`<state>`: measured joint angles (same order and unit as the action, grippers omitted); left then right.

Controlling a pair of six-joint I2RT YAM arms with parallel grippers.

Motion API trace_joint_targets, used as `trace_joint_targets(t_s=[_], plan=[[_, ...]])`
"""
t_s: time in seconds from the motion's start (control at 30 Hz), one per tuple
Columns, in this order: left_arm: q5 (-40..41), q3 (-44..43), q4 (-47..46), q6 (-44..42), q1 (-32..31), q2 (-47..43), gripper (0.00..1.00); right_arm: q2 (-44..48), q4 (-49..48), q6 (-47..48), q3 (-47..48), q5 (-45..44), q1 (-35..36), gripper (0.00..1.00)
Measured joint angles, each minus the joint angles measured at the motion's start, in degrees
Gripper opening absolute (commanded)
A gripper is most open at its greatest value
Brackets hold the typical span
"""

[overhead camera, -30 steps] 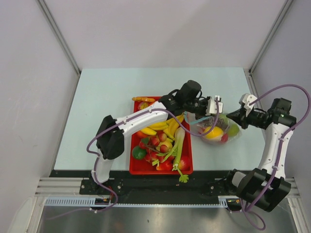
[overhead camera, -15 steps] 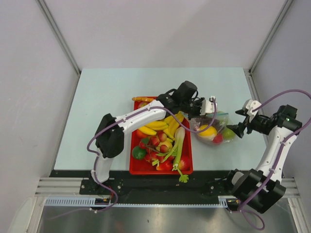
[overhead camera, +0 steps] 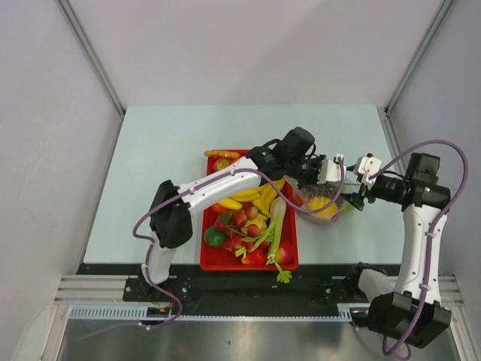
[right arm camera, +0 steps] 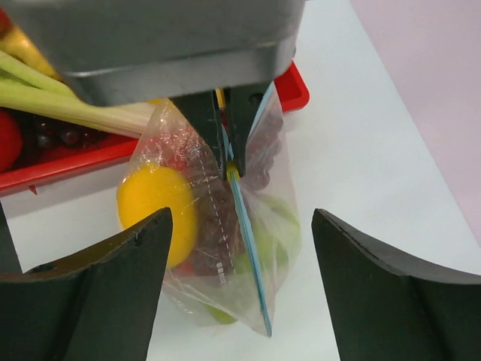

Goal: Place the food in the zip-top bag and seal the zipper
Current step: Zip the zipper food storage bag at the center of the board.

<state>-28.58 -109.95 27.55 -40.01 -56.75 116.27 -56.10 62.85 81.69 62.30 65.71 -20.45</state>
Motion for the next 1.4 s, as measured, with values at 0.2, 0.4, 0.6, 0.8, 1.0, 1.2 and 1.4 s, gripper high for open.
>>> trace_joint_targets(t_s=[0.2, 0.4, 0.6, 0.8, 1.0, 1.2, 1.4], plan=[[-0.26, 2.01, -0.79, -2.23, -0.46, -0.5, 0.0, -3.21, 1.55, 4.68, 0.0, -2.62, 3.43, 0.68], [-0.52, 4.72, -1.57, -3.39, -0.96, -2.05, 0.0, -6.49, 2.14, 7.37, 0.0, -5.27, 6.4, 0.5], [-0.26, 5.38, -1.31, -3.56, -0.96, -2.05, 0.0, -7.19, 2.1, 8.46, 0.02, -6.99, 9.07, 0.0], [-0.33, 5.64, -1.51, -3.37, -0.52, -2.05, 0.0, -7.15, 1.81, 8.13, 0.07, -8.07, 9.14, 0.0], [-0.66, 6.54, -3.78, -2.38, -0.17, -2.1, 0.0, -6.69, 2.58, 8.61, 0.07, -8.09, 7.48, 0.0], [-1.11, 7.3, -5.62, -1.99, -0.2, -2.25, 0.02, -6.6, 4.17, 10.62, 0.07, -7.17, 4.85, 0.0], [-1.84, 8.59, -8.11, -2.03, -0.22, -3.17, 0.04, -6.47, 7.98, 15.06, 0.07, -6.25, -0.79, 0.0]])
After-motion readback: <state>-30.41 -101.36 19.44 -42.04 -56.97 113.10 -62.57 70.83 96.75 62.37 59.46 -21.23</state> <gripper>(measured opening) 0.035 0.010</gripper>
